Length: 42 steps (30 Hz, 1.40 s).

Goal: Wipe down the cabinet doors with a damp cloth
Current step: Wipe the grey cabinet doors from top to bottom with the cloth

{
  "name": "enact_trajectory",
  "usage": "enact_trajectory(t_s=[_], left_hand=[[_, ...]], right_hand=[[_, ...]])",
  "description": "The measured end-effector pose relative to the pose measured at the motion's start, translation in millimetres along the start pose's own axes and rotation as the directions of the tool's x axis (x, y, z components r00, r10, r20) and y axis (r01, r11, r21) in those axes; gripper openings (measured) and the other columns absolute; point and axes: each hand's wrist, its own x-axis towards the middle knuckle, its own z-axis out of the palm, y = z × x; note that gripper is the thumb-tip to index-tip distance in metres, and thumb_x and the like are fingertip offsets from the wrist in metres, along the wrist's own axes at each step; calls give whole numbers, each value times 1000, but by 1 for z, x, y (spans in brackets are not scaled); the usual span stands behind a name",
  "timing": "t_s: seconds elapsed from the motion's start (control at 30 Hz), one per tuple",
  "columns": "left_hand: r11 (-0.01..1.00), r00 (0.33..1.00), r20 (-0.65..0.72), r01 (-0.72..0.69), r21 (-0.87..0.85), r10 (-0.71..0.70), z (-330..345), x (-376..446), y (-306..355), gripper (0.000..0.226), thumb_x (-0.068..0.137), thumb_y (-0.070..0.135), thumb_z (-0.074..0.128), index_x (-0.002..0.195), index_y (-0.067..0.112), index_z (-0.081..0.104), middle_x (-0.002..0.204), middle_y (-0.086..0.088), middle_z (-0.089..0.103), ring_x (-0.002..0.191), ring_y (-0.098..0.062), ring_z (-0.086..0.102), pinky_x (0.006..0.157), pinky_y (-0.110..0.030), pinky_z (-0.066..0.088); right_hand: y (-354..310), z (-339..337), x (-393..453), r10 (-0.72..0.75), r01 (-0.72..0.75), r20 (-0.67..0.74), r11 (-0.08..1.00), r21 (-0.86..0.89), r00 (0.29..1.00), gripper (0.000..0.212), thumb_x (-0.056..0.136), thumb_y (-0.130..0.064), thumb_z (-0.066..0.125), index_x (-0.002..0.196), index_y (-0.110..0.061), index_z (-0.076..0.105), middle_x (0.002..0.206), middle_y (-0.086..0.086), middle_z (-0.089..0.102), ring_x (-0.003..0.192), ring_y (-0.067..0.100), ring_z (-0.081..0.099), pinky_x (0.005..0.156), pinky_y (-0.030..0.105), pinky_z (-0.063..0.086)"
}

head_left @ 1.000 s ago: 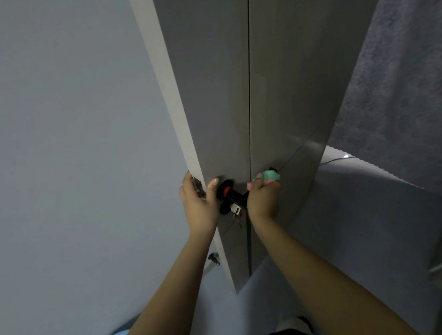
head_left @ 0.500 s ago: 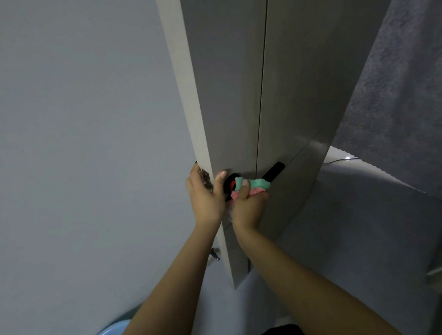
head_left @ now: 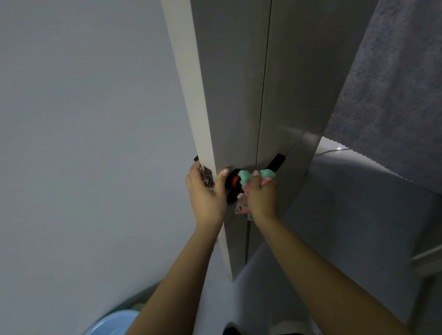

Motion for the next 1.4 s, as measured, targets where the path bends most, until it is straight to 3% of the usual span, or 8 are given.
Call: enact_trajectory(t_s=[0.17,0.27,0.43,0.57,0.7,1.17,1.27,1.4], left_hand=[[1000,1000,-7,23,-21,-23,11,-28,13,42,86,29,69,120,17,47,104,3,45,94,-17,50,81,-25,44],[999,1000,2,16,-32,-16,20,-49,20,40,85,30,70,116,23,46,104,3,46,96,-18,52,81,-27,45],[998,999,22,36,-49,-35,44,-96,38,44,82,33,73,110,31,40,109,4,48,98,-13,51,82,-27,45],[999,999,41,31,-43,-29,64,-134,53,45,78,34,77,107,23,46,105,1,51,92,-13,52,75,-22,44],[996,993,113,44,-75,-35,87,-173,62,45,75,31,80,107,16,51,105,-2,56,94,-14,55,78,-23,47],[984,932,328,-110,-143,152,162,-248,94,10,97,19,50,100,28,53,96,10,55,86,4,52,71,-4,39],[988,923,354,-135,-75,153,188,-232,96,20,98,14,46,114,13,59,106,2,51,95,-1,46,85,-6,37],[983,850,506,-183,17,149,227,-211,93,33,100,20,45,129,10,57,128,-7,44,119,-15,39,103,-25,30]], right_hand=[[-17,-44,16,4,-4,43,1000,-1,999,32,105,-26,34,94,-4,55,76,1,56,66,18,55,41,11,35],[-18,-72,30,-83,83,13,996,18,996,26,104,-16,34,80,-11,44,69,-2,49,59,7,46,59,19,36],[-11,-133,12,-119,118,-7,988,-104,993,27,104,-20,37,110,2,52,90,8,54,76,19,52,62,21,38],[13,-180,-9,-158,147,-20,950,-275,987,29,102,-32,40,107,-5,48,89,6,56,87,28,59,65,29,38],[32,-230,-38,-223,212,-36,957,-196,974,23,102,-34,39,106,-13,47,78,-7,54,69,11,56,54,24,38],[67,-346,-84,-183,182,-339,983,-34,923,21,100,-33,38,116,-24,47,90,-4,58,75,9,58,61,20,45],[69,-357,-80,-189,194,-433,980,-33,881,34,101,-32,39,129,-16,46,102,0,58,87,14,59,67,20,45],[62,-361,-70,-234,242,-527,969,-54,817,17,99,-39,40,106,-24,45,88,-4,58,75,6,56,65,26,47]])
